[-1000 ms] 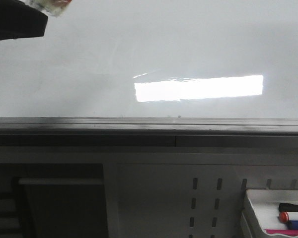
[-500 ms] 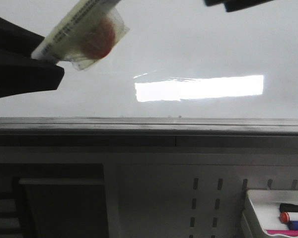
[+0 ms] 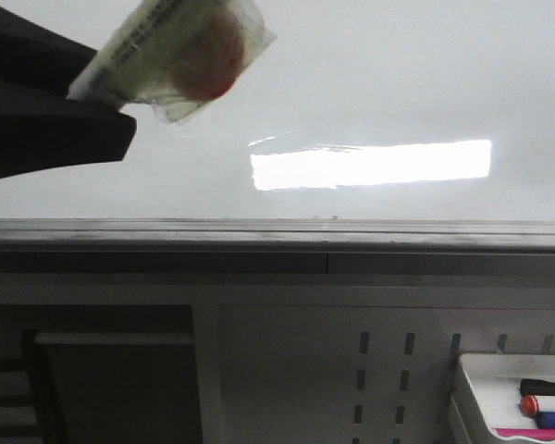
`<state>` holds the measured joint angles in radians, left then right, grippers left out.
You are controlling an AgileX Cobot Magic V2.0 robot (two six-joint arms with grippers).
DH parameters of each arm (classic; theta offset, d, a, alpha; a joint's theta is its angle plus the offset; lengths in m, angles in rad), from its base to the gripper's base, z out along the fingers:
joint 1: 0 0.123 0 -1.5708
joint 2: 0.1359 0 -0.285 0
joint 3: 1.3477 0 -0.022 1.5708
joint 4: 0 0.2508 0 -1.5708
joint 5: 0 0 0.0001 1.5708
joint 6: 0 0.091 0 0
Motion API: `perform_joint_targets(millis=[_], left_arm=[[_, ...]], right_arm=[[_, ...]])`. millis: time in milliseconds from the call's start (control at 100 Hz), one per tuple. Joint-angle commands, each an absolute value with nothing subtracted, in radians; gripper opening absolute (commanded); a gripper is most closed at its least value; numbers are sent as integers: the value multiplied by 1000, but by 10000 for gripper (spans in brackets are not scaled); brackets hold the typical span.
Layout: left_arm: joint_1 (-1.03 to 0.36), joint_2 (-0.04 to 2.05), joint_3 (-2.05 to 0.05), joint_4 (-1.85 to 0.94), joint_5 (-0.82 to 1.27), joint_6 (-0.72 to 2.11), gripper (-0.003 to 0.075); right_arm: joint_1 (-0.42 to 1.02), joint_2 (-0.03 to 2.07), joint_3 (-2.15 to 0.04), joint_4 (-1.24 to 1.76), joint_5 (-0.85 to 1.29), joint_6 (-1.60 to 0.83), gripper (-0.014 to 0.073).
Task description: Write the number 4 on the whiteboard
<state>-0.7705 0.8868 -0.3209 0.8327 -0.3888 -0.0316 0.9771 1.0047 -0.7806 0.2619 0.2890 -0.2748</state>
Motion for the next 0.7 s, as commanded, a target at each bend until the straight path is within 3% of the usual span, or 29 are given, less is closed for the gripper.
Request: perform_joint_targets(millis=[0, 330, 690], left_arm=[[-779, 874, -345, 811, -457, -38, -20], [-779, 874, -344, 811, -457, -38, -20], [-779, 874, -307, 809, -464, -46, -20]], right_arm=[[981, 1002, -819, 269, 224, -286, 340], [981, 1008, -819, 267, 260, -286, -74], [981, 1037, -816, 255, 335, -274, -70]])
